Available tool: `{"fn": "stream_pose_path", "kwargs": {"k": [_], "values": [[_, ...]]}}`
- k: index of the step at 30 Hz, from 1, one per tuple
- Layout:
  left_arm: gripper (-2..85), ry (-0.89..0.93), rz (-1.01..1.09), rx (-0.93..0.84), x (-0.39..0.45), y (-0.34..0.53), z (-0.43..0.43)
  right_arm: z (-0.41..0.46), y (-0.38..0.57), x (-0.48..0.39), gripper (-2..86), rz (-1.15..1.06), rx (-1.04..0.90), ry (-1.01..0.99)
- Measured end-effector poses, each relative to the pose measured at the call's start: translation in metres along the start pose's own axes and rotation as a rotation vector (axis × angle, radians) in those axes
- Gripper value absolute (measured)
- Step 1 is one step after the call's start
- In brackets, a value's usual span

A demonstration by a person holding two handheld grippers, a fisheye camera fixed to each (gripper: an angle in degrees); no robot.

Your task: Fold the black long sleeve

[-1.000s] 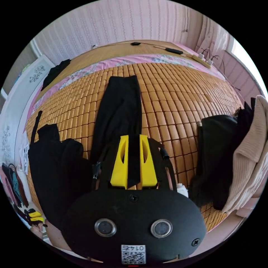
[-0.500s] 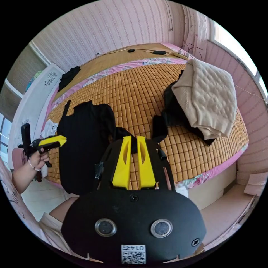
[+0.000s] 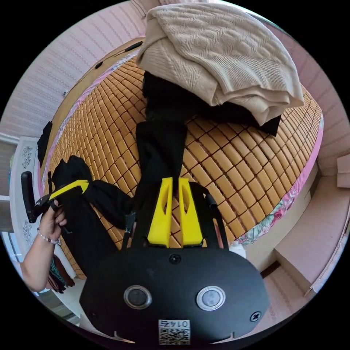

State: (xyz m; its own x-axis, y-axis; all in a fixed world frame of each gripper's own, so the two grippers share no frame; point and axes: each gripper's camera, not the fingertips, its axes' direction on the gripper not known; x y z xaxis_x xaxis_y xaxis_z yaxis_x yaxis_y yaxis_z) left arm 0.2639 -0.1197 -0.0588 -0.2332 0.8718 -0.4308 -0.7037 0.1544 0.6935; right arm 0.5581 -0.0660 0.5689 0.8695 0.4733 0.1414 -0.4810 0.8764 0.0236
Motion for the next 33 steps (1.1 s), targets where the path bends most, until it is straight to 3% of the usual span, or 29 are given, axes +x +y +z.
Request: {"fn": "stream_pose_path", "kwargs": {"k": [8, 14, 18, 27, 30, 33], "values": [[-0.4, 0.058, 0.020, 0.116, -0.002, -0.021, -0.030, -0.108, 0.051, 0.014, -0.4, -0.152, 0.064, -0.074], [0.7, 0.064, 0.018, 0.269, 0.002, -0.048, -0.049, -0.127, 0.026, 0.049, 4.3, -0.119, 0.156, 0.086], [3.5, 0.017, 0.011, 0.244, 0.006, -0.063, -0.047, -0.095, 0.030, 0.074, 6.4, 0.007, 0.092, 0.026], [6.7, -0.183, -0.025, 0.147, -0.011, -0.079, -0.030, -0.037, 0.045, 0.077, 7.3, 0.103, 0.006, 0.193], [1.9, -0.207, -0.012, 0.015, -0.010, -0.086, -0.015, -0.043, 0.044, 0.069, 1.0, 0.062, -0.009, 0.224], [-0.4, -0.203, -0.001, 0.037, -0.010, -0.085, -0.021, -0.056, 0.045, 0.072, -0.1, 0.079, 0.024, 0.233]]}}
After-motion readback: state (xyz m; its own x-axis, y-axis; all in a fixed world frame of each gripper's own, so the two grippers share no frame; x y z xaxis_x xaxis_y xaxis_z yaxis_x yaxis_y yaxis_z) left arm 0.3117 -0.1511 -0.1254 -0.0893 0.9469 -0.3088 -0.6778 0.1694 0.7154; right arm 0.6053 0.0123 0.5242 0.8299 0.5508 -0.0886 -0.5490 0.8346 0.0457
